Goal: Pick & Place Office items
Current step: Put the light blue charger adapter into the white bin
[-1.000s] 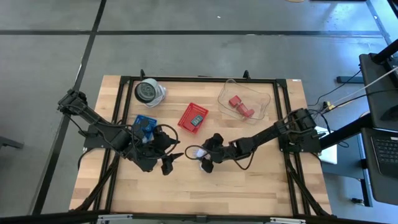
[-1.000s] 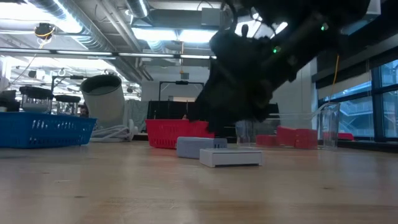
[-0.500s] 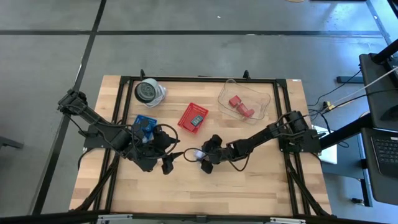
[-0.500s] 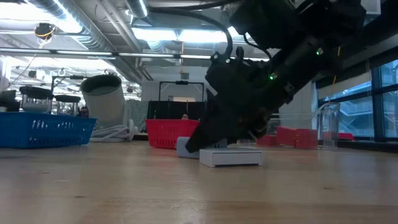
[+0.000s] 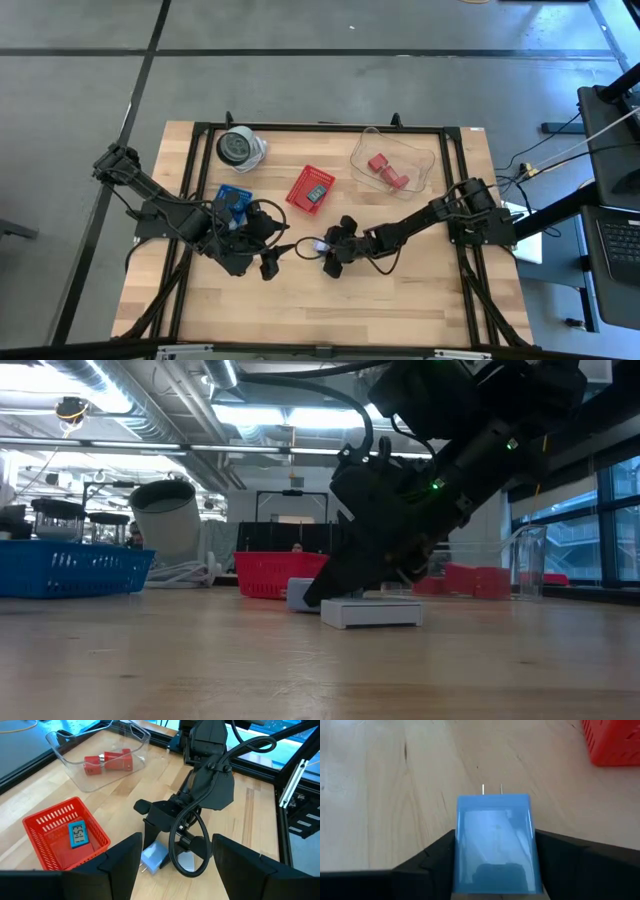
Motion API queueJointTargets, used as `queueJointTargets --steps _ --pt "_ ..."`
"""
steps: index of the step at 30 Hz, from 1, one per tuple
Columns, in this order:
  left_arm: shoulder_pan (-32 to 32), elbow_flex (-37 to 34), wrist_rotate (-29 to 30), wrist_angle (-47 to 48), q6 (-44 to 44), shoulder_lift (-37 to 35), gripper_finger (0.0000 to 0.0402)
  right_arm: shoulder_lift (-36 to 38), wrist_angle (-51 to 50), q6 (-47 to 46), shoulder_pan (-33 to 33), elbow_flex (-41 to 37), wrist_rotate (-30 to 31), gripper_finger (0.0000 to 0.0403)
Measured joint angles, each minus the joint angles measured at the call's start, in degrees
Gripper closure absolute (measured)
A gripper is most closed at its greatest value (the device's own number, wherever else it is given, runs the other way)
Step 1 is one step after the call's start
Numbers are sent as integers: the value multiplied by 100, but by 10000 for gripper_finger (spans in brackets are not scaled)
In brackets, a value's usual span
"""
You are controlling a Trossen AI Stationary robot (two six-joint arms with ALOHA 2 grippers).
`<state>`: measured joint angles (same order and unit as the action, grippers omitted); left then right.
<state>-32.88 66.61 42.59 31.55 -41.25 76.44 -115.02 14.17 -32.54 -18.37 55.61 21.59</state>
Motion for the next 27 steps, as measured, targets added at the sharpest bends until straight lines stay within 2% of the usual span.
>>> queueJointTargets --steps 9,13,17,20,27 --pt "0 0 2 0 0 0 164 15 -5 -12 -7 0 5 192" --pt "0 0 7 0 0 0 164 285 -35 134 -11 -9 3 192" --pt "0 0 52 0 0 0 164 811 -88 516 6 -7 2 192" --pt "0 0 83 0 0 0 164 1372 -489 803 35 -6 44 192" --pt "0 0 117 13 0 0 164 2882 -2352 1345 216 -2 603 192"
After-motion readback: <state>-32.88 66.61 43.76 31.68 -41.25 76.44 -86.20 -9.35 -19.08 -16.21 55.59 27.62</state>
